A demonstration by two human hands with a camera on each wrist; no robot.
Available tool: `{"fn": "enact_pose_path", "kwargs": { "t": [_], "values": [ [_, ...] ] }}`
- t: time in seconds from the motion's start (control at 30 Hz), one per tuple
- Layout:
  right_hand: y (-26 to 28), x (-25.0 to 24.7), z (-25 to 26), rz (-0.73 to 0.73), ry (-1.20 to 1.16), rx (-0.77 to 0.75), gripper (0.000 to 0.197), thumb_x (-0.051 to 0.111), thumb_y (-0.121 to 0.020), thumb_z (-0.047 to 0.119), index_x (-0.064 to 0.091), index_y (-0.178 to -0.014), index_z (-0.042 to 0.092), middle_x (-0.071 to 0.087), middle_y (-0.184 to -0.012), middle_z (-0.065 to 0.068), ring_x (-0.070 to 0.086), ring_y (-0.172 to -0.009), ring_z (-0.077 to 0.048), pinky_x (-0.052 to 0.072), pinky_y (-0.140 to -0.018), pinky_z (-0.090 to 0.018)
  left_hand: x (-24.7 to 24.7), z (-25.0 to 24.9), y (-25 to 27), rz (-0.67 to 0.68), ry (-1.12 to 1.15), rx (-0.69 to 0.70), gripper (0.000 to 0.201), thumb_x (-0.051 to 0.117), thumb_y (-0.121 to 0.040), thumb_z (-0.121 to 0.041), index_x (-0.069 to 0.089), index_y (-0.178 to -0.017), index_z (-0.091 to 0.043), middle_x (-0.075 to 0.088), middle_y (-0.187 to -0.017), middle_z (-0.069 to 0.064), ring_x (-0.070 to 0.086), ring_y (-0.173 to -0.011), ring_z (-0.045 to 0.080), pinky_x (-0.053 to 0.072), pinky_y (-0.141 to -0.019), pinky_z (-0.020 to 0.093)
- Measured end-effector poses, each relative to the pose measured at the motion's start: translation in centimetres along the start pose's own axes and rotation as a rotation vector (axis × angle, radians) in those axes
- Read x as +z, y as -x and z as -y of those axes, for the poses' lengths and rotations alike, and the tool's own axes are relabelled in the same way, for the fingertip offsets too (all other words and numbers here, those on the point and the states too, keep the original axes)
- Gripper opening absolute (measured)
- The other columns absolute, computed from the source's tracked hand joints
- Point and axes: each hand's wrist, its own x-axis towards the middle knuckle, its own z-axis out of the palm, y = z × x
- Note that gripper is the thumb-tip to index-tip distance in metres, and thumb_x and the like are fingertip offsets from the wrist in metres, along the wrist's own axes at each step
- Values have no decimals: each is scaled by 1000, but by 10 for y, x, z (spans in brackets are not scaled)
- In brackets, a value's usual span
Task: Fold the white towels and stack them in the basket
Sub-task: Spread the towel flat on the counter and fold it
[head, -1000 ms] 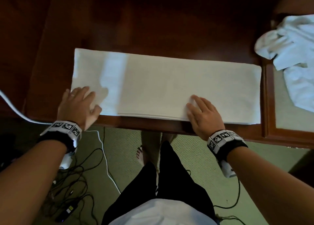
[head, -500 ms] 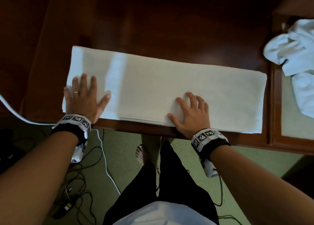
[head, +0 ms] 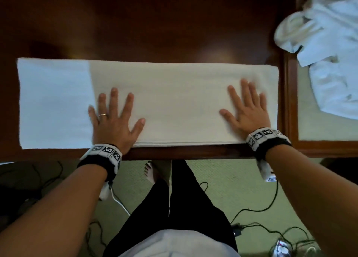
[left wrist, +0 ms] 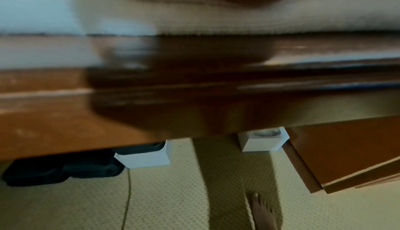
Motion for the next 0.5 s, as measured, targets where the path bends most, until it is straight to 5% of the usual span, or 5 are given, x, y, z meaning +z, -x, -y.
{"fn": "enact_pose_path", "kwargs": {
  "t": [0.1,0.23,0.37,0.5],
  "values": [
    [20,1,-43,-61,-126,219,66,24,-98,64,10,-156,37,-5,-166,-4,-2,-153,-27,1,-121,-48,0,-2,-1,3,-8,-9,79,14,-92,-74,1,-160,-35,-8,-169,6,-2,-153,40,6,-117,68],
    [25,0,-37,-353,-426,423,42,46,-98,22,51,-137,9,42,-141,-22,42,-125,-41,35,-107,-46,-3,-1,-3,21,-19,-20,80,10,-91,-75,-1,-159,-36,-8,-169,7,-1,-153,40,6,-117,67],
    [20,-18,-27,-203,-613,738,42,51,-95,20,49,-135,8,48,-135,-20,49,-121,-40,39,-100,-43,-12,-2,-5,63,-31,-56,79,8,-90,-77,-4,-158,-39,-11,-168,4,-3,-153,38,7,-119,65],
    [15,-33,-27,-27,-785,837,53,66,-87,29,51,-132,6,60,-126,-13,59,-110,-36,44,-86,-35,-26,-3,-8,135,-45,-105,79,19,-92,-76,-5,-158,-41,-16,-168,0,-6,-154,34,9,-121,61]
  ]
}}
